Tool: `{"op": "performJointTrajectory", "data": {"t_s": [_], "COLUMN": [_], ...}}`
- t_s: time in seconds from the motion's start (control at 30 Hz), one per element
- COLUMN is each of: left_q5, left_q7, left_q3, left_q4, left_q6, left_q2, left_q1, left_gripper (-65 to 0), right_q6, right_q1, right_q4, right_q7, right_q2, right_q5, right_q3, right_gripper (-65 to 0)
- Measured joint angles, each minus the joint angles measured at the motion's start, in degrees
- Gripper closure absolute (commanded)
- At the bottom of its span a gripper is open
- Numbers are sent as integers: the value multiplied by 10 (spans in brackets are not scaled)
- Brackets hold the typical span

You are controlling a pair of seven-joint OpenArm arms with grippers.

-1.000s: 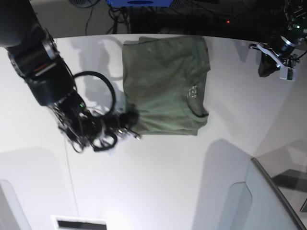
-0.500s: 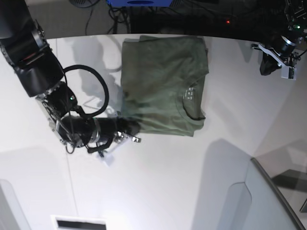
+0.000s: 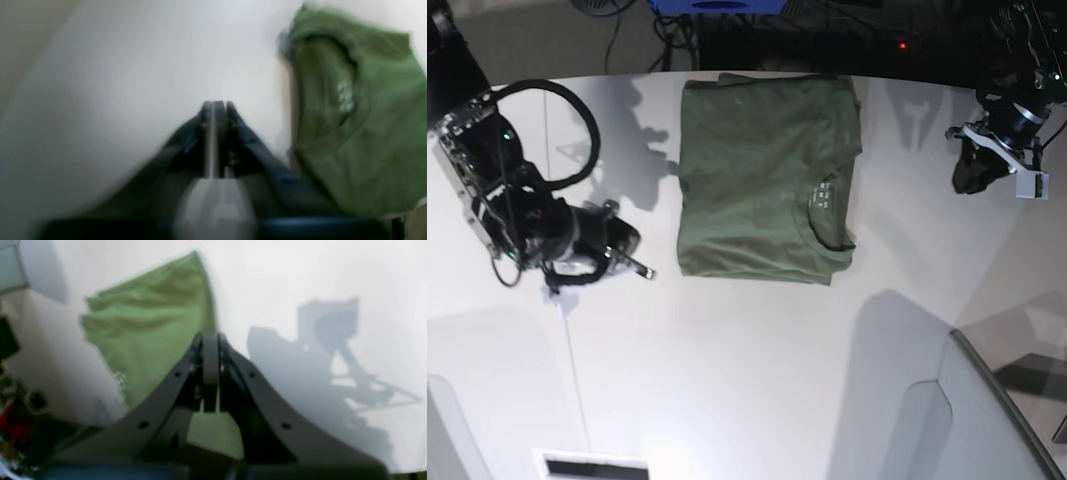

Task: Layout the t-shirt on the table in an organized manner, then fold the t-shirt properly
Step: 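Grasp the folded shirt's edge with the left gripper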

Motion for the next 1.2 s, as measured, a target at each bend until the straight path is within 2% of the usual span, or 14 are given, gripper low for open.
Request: {"op": "performJointTrajectory", "data": {"t_s": [0.1, 0.17, 0.3, 0.43, 0.63, 0.8, 0.9, 0.97, 1.03, 1.1, 1.2], "left_q5": [9, 7, 2, 9, -5, -11, -18, -18, -16, -13, -5], "left_q7": [7, 3, 1, 0, -18, -90, -105, -110, -110, -106, -90], "left_q3": [49, 91, 131, 142, 193, 241, 282, 299, 308, 308, 308], "left_q4": [-33, -43, -69, -126, -178, -205, -220, -223, -230, -231, -235], "left_q6": [1, 1, 0, 2, 0, -7, -11, -11, -10, -10, -9], "left_q2": [1, 2, 10, 29, 31, 33, 35, 35, 35, 35, 35], "left_q1": [-16, -21, -44, -62, -92, -90, -95, -100, -104, -104, -107], "left_gripper": [-543, -647, -650, -650, -650, -650, -650, -601, -518, -400, -184], "right_q6": [-1, 0, 0, 0, 0, 0, 0, 0, 0, 0, 0], "right_q1": [-11, -12, -23, -32, -38, -38, -38, -38, -43, -47, -50], "right_q4": [1, 1, 1, 0, 0, 0, 0, 0, 0, 0, 0], "right_q7": [-4, -2, -3, -3, -3, -3, -3, -3, -2, -4, -3], "right_q2": [22, 25, 32, 32, 33, 33, 33, 33, 33, 33, 33], "right_q5": [-2, -2, -2, -1, -2, -2, -1, -2, -2, -1, -2], "right_q3": [-1, -1, -2, -2, -3, -3, -3, -3, -3, -3, -2], "right_gripper": [0, 0, 0, 0, 0, 0, 0, 0, 0, 0, 0]}}
